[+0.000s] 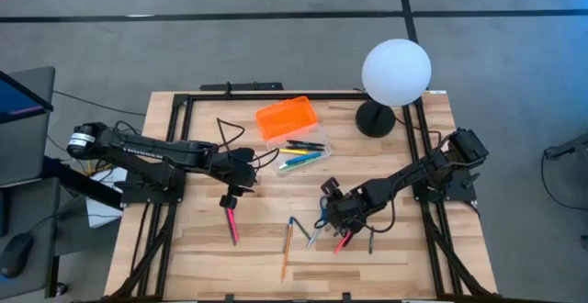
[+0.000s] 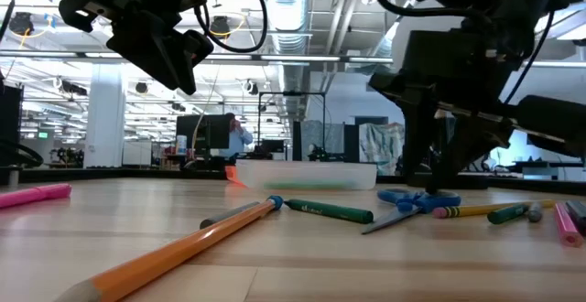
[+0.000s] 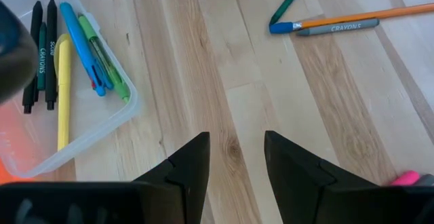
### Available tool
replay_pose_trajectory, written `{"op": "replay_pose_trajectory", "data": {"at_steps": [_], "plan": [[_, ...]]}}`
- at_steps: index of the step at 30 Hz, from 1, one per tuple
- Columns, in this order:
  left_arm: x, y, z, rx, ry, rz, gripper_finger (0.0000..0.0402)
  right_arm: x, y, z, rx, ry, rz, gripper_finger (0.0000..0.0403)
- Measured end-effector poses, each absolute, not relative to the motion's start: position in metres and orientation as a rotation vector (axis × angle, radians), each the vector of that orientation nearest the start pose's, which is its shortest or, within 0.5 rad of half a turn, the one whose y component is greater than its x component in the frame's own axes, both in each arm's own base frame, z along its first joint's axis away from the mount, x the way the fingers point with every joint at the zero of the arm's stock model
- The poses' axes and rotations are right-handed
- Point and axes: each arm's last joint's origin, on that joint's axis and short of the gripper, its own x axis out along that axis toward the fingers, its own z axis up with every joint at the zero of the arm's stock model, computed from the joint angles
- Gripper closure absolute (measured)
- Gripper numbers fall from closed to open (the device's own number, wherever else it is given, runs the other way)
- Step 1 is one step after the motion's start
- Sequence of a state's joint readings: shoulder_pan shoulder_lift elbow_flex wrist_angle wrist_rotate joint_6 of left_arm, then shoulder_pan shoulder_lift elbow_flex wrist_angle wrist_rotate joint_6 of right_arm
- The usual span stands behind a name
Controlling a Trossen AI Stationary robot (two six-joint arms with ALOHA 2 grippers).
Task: Pick & place school supplies into a supply box
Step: Put the blue scissors into the supply box
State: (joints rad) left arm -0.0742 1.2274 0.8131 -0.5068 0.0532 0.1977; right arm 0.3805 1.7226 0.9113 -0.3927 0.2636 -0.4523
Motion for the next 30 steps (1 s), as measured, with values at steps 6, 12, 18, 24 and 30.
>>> {"op": "replay_pose_trajectory", "data": {"at_steps": [6, 12, 18, 24, 30], "plan": [[0.237, -0.019, 0.231, 0.193, 0.906, -0.209, 0.0265, 0.289, 0.102, 0.132, -0.792, 1.145, 0.371, 0.0285], [0.238, -0.019, 0.232, 0.193, 0.902, -0.209, 0.0265, 0.296, 0.096, 0.122, -0.786, 1.165, 0.376, 0.0285], [0.238, -0.019, 0.232, 0.193, 0.903, -0.209, 0.0265, 0.297, 0.093, 0.119, -0.748, 1.183, 0.351, 0.0285], [0.238, -0.019, 0.232, 0.193, 0.903, -0.209, 0.0265, 0.295, 0.091, 0.119, -0.596, 1.218, 0.254, 0.0285], [0.238, -0.019, 0.232, 0.193, 0.903, -0.209, 0.0265, 0.291, 0.087, 0.119, -0.490, 1.284, 0.169, 0.0285]]}}
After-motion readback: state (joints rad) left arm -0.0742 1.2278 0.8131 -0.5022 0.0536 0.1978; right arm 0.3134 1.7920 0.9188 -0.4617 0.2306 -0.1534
